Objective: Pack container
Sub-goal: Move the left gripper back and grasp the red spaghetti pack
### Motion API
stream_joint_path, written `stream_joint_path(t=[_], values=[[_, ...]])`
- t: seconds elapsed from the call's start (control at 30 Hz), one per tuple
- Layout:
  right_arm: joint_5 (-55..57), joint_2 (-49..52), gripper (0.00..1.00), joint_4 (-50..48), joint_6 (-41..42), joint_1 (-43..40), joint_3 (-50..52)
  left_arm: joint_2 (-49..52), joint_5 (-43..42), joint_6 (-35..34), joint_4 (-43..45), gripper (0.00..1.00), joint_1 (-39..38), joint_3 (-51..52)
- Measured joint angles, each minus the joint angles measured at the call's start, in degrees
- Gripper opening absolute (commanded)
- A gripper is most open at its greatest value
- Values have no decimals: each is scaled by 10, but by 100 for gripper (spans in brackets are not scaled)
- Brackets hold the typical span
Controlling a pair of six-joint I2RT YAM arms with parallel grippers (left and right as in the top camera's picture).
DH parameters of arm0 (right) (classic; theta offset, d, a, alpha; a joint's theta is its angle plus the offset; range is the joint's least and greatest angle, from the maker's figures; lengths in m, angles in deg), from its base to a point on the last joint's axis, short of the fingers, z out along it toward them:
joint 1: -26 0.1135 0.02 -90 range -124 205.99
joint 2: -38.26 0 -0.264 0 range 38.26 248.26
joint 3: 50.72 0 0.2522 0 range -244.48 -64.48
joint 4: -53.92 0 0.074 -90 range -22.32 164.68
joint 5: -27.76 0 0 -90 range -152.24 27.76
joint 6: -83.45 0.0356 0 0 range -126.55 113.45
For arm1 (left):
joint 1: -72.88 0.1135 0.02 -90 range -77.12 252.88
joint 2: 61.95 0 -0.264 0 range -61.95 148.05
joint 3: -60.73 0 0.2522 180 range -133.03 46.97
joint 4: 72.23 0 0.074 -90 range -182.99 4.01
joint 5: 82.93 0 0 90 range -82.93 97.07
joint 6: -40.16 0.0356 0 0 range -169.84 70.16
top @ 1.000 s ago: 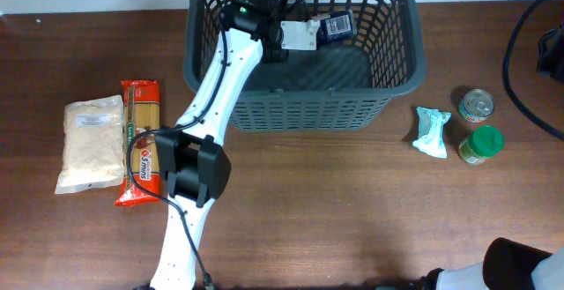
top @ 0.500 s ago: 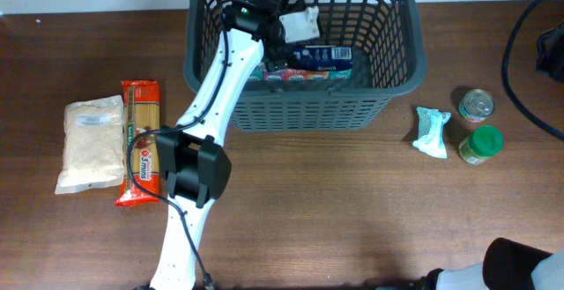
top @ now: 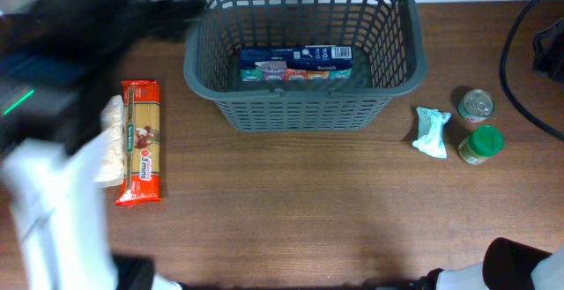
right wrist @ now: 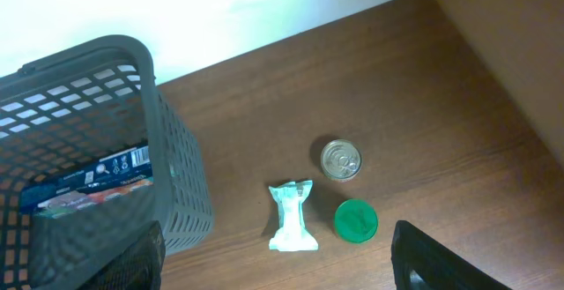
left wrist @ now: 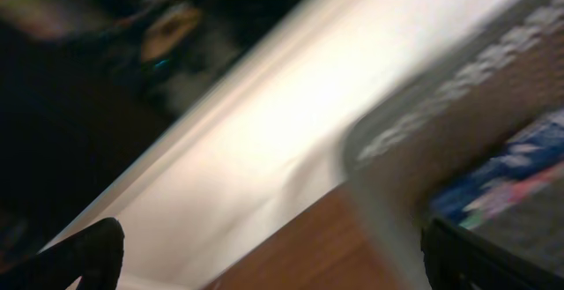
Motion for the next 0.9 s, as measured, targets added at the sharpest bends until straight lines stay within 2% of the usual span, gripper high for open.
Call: stream_joint_path(t=[0.1,0.2,0.37,0.5,0.6,0.9], values=[[0,0,77,0,0,0,0,-54,6,-28,-25,99,87,34],[0,0,77,0,0,0,0,-73,6,-75,-45,99,159,112],[-2,0,77,-6,0,-1,0,-23,3,-154,-28,99,236,329],[-2,0,77,-10,0,0,0,51,-11,-185,35,99,250,500],[-2,0,77,-13,0,-1,0,83,-22,-199,75,100,249,575],[-2,4,77,-13,0,-1,0,167,-42,-223,130,96,249,602]])
